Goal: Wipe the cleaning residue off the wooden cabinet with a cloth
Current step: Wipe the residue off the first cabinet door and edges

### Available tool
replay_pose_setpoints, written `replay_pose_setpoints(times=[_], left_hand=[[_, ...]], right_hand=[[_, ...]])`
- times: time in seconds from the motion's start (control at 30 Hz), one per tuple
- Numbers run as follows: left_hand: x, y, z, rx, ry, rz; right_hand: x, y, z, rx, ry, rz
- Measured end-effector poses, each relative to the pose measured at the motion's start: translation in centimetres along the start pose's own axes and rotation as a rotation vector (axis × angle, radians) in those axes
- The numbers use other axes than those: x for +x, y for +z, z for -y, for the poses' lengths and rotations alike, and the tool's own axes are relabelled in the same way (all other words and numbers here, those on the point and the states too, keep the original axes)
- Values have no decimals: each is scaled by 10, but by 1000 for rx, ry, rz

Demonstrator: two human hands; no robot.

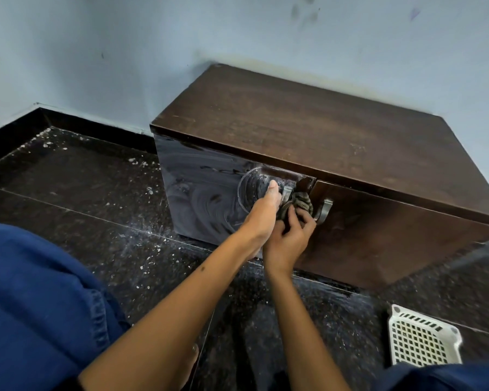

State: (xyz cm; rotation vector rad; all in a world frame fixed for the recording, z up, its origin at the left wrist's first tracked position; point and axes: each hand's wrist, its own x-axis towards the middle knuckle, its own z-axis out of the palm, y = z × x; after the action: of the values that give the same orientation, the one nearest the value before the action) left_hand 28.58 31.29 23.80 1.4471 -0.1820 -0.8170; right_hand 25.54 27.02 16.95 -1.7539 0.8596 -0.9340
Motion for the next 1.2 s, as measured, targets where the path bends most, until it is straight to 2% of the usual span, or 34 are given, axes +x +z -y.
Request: replay_pose_setpoints(times=[0.07, 0.1, 0.23, 0.3, 0.37, 0.47, 0.5, 0.6, 0.7, 0.77, 0.87, 0.93, 1.07, 1.2], left_hand=[[-3, -2, 1, -41, 9, 15], [-3, -4, 1, -58, 14, 15], [-3, -10, -2, -97, 31, 24], [-4, -10, 0, -85, 33, 46], [-6, -11, 3, -79, 38, 53], [-6, -12, 4, -72, 39, 57], [-6, -11, 5, -73, 41, 59], [-1, -12, 4, -81, 54, 65], [2, -13, 8, -103, 51, 70], [2, -14, 12, -107, 51, 78], [3, -14, 12, -95, 53, 79], [4, -12, 10, -97, 55, 75], [6, -11, 9, -105, 58, 65], [3, -11, 9, -111, 51, 63]], right_hand=[[5, -2, 9, 65, 164, -1], [7, -3, 13, 83, 177, -1], [4, -6, 17, 12, -111, 28], [0, -7, 6, -42, -166, 47], [-5, -8, -6, -53, -90, 79], [-10, -7, -11, -18, 135, 108], [-9, -6, -8, -6, 148, 92], [3, -3, 9, 38, -43, 3], [5, -2, 11, -15, -173, -6], [-3, -4, 3, -61, -154, 29], [-6, -6, -3, -88, -16, 81], [2, -6, 4, -65, 39, 61], [12, -9, 20, 11, -94, -5], [3, -10, 4, -118, -109, 72]])
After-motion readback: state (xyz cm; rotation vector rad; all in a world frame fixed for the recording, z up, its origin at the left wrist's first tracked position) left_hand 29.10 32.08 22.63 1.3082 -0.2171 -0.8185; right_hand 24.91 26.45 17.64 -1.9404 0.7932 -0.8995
